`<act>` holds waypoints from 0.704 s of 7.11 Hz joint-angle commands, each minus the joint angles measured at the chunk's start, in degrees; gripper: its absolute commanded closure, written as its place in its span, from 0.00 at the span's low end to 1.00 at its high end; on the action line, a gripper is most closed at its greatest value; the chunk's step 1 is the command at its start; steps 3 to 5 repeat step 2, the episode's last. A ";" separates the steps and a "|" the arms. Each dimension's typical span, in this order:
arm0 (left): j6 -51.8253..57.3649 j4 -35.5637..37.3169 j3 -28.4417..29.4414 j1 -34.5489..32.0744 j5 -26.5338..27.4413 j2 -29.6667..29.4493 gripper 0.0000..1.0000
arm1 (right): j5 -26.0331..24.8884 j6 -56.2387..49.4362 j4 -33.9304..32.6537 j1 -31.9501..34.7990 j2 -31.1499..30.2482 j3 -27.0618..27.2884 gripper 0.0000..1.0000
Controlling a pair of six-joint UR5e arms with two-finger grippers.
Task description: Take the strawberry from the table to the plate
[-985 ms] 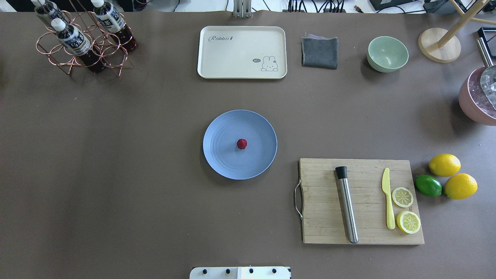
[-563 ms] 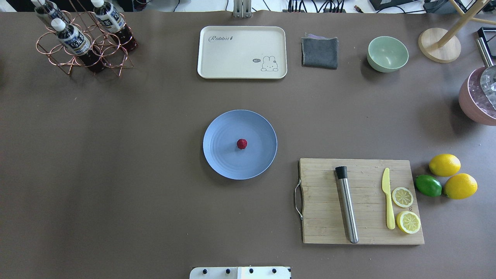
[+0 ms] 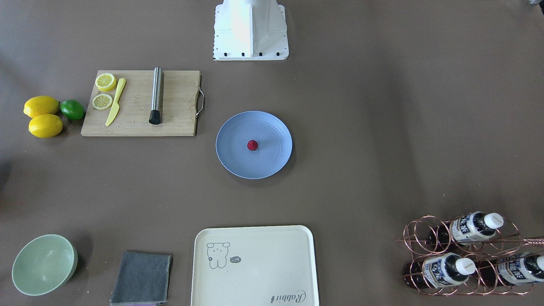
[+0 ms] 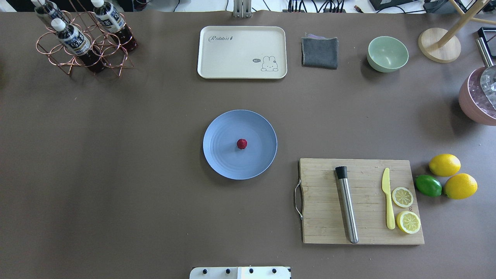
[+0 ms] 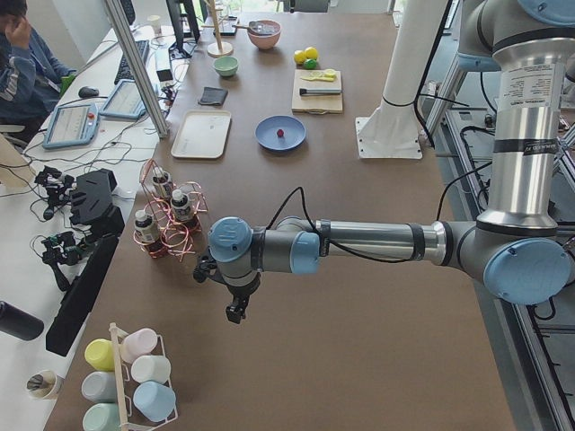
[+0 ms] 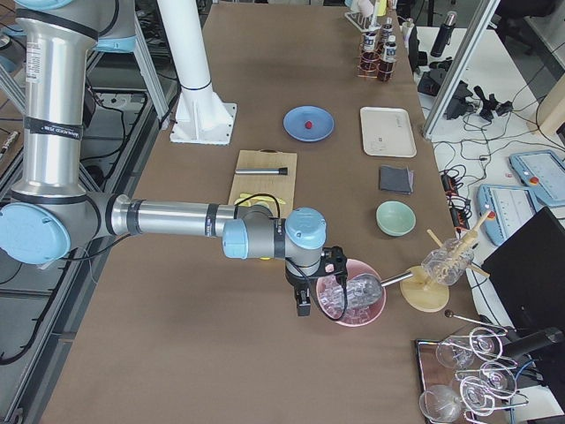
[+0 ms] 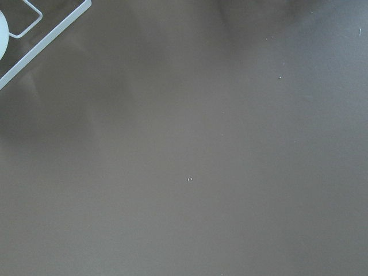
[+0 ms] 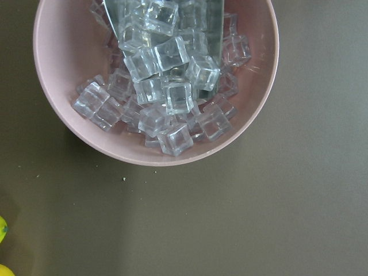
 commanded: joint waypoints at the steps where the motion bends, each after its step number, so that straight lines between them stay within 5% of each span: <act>1: 0.03 0.00 -0.01 0.00 0.00 -0.01 0.02 | 0.00 -0.01 0.00 0.00 -0.01 0.00 0.00; 5: -0.05 0.00 0.16 0.00 0.00 -0.01 0.02 | 0.00 -0.01 0.00 0.00 -0.01 0.00 0.00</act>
